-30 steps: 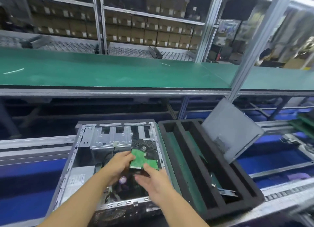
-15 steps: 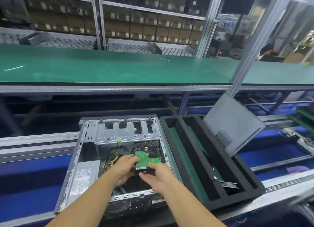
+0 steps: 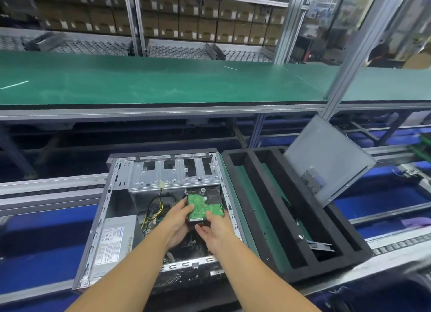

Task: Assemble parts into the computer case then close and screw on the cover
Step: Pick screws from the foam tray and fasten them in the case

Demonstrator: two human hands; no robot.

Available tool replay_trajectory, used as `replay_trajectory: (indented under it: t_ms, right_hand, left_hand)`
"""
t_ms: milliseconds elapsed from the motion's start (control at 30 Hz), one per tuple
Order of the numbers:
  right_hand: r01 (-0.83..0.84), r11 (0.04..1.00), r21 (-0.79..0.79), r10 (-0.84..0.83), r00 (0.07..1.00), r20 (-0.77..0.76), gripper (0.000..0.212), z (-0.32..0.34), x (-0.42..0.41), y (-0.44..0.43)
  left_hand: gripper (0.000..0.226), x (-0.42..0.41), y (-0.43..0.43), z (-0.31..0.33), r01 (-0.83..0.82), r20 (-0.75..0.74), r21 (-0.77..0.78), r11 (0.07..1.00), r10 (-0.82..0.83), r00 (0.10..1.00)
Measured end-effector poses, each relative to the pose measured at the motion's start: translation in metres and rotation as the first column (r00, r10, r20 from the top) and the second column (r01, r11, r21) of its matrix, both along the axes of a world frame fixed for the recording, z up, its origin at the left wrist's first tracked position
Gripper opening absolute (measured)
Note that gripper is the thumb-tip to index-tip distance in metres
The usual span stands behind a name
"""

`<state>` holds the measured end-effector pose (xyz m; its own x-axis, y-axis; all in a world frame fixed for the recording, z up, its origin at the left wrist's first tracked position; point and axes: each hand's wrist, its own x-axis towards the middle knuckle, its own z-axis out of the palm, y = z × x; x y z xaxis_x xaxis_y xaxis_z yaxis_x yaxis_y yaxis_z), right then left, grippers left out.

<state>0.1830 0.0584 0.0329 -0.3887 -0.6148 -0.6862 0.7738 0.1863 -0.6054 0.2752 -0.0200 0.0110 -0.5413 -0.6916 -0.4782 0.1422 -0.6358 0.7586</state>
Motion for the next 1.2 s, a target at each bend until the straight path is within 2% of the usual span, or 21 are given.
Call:
replay_trajectory:
  t_ms: [200,467,567,667,867,1067,1200]
  right_hand:
    - [0.050,0.996,0.075,-0.041,0.992,-0.118,0.022,-0.007,-0.003,-0.014]
    - [0.091,0.995,0.038,-0.087,0.990,-0.110,0.023,-0.013,-0.004,-0.018]
    - [0.106,0.994,-0.025,-0.108,0.990,-0.087,0.035,-0.010,-0.002,-0.025]
    - [0.132,0.987,-0.092,-0.136,0.990,-0.047,0.062,-0.007,-0.002,-0.031]
    - [0.144,0.984,-0.107,-0.146,0.989,-0.010,0.061,-0.011,-0.005,-0.038]
    - [0.133,0.974,-0.185,-0.139,0.990,-0.020,0.060,-0.008,-0.013,-0.055]
    - [0.065,0.985,-0.157,-0.077,0.994,-0.074,0.053,-0.013,-0.021,-0.065]
  left_hand:
    - [0.027,-0.008,-0.005,-0.005,-0.031,0.007,-0.020,0.999,0.031,1.000]
    - [0.028,-0.014,-0.007,-0.008,-0.046,0.042,-0.098,0.994,0.050,0.998]
    - [0.042,-0.019,-0.013,-0.010,-0.145,0.011,-0.052,0.988,0.146,0.989]
    - [0.062,-0.021,-0.017,-0.012,-0.182,-0.009,-0.018,0.983,0.182,0.983]
    - [0.079,-0.014,-0.012,-0.021,-0.126,0.045,-0.079,0.989,0.130,0.990]
    - [0.073,-0.015,-0.017,-0.021,-0.214,0.106,-0.187,0.959,0.236,0.966]
    - [0.066,-0.023,-0.025,-0.019,-0.358,0.076,-0.107,0.927,0.367,0.927]
